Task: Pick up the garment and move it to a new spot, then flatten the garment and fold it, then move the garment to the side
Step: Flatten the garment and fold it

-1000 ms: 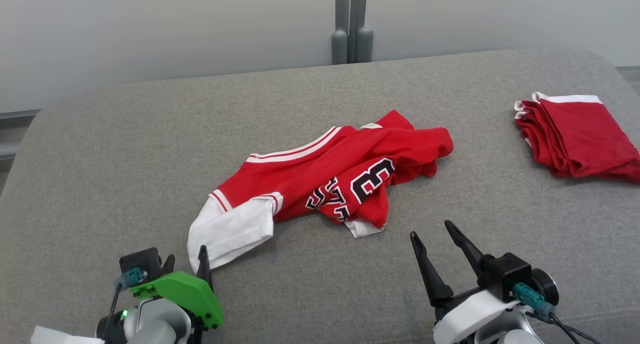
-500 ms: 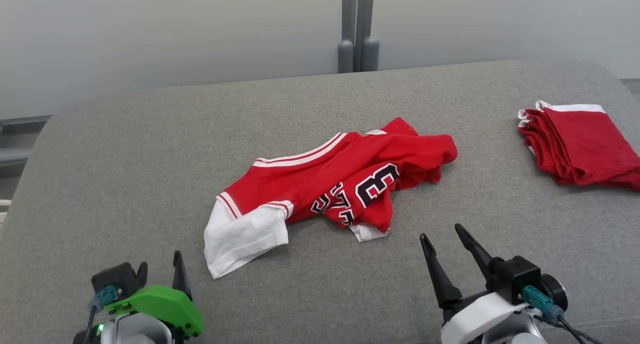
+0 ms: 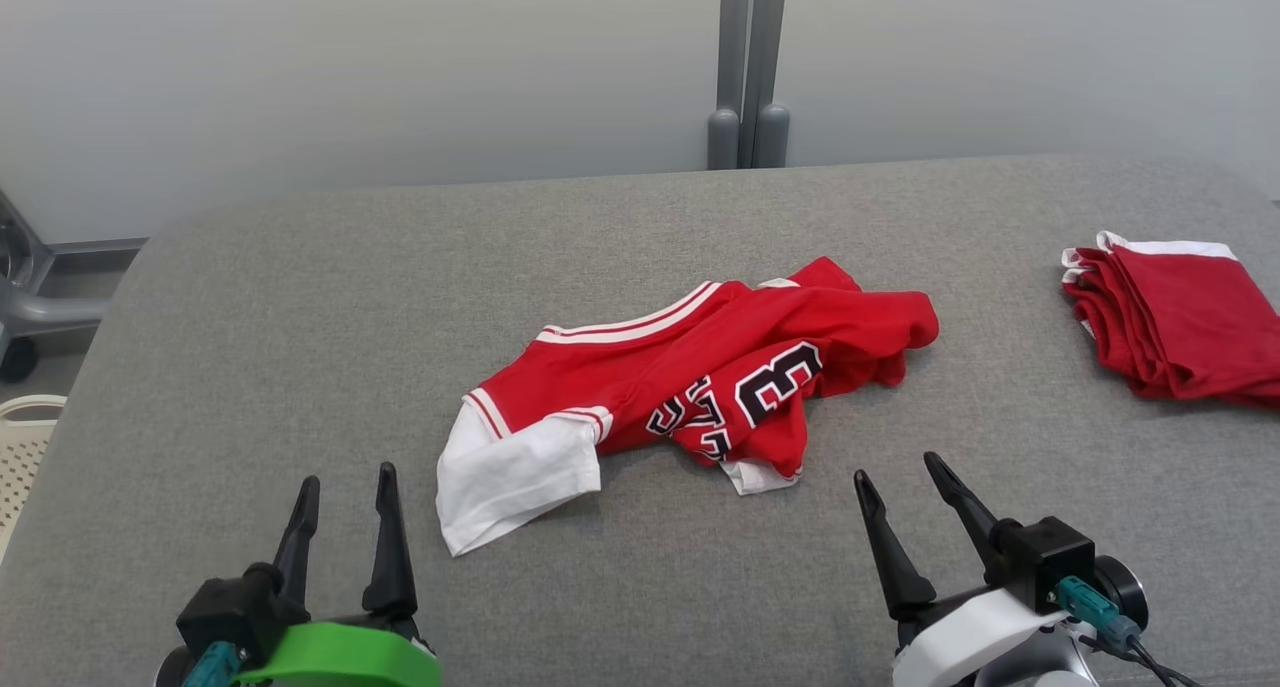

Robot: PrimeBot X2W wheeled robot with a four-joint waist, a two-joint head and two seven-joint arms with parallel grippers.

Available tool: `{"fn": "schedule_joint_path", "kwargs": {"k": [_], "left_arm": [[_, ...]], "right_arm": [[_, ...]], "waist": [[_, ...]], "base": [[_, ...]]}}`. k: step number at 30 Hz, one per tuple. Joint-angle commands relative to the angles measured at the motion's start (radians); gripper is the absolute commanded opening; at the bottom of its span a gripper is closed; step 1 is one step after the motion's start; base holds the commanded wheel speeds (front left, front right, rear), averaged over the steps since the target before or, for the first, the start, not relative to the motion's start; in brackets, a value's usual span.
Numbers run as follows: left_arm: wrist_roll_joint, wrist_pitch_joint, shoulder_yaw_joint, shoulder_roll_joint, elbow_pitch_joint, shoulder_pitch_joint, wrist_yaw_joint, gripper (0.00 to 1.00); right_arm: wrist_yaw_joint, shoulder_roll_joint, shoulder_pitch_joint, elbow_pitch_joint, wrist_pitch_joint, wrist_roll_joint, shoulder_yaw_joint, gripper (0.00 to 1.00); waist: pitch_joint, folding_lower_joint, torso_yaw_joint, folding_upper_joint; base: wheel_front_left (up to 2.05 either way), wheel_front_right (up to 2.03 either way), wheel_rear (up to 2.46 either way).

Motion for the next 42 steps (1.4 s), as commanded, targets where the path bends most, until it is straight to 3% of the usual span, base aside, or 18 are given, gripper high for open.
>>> {"fn": "schedule_joint_path", "kwargs": {"k": [1, 5, 19, 22, 33, 38, 42], "left_arm": [[0.047, -0.001, 0.025, -0.019, -0.023, 0.040, -0.033, 1.00], [0.133, -0.001, 0.060, -0.042, -0.046, 0.092, -0.089, 1.00], [0.262, -0.001, 0.156, -0.087, -0.067, 0.207, -0.175, 1.00], [0.275, -0.001, 0.163, -0.096, -0.065, 0.207, -0.189, 1.00], [0.306, -0.001, 0.127, -0.118, -0.035, 0.147, -0.226, 1.00], [0.318, -0.001, 0.096, -0.121, -0.031, 0.111, -0.237, 1.00], [0.326, -0.001, 0.070, -0.123, -0.044, 0.081, -0.244, 1.00]], "right_arm": [[-0.001, -0.002, 0.012, -0.001, 0.000, -0.002, -0.006, 1.00], [-0.001, -0.002, 0.023, -0.004, 0.002, -0.007, -0.018, 1.00], [-0.002, -0.002, -0.010, 0.030, 0.059, -0.037, -0.080, 1.00], [-0.002, -0.002, -0.065, 0.055, 0.125, -0.053, -0.083, 1.00], [-0.002, -0.143, -0.465, 0.225, 0.578, -0.032, -0.124, 1.00], [-0.001, -0.181, -0.614, 0.347, 0.658, -0.023, -0.174, 1.00], [-0.001, -0.214, -0.701, 0.451, 0.656, -0.031, -0.206, 1.00]], "waist": [[-0.006, 0.0000, 0.009, 0.0000], [-0.011, 0.0000, 0.026, 0.0000], [-0.015, 0.0000, 0.063, 0.0000], [-0.009, 0.0000, 0.068, 0.0000], [0.071, 0.0000, 0.144, 0.0000], [0.135, 0.0000, 0.196, 0.0000], [0.193, 0.0000, 0.242, 0.0000]], "base": [[0.00, 0.00, 0.00], [0.00, 0.00, 0.00], [0.00, 0.00, 0.00], [0.00, 0.00, 0.00], [0.00, 0.00, 0.00], [0.00, 0.00, 0.00], [0.00, 0.00, 0.00]]}}
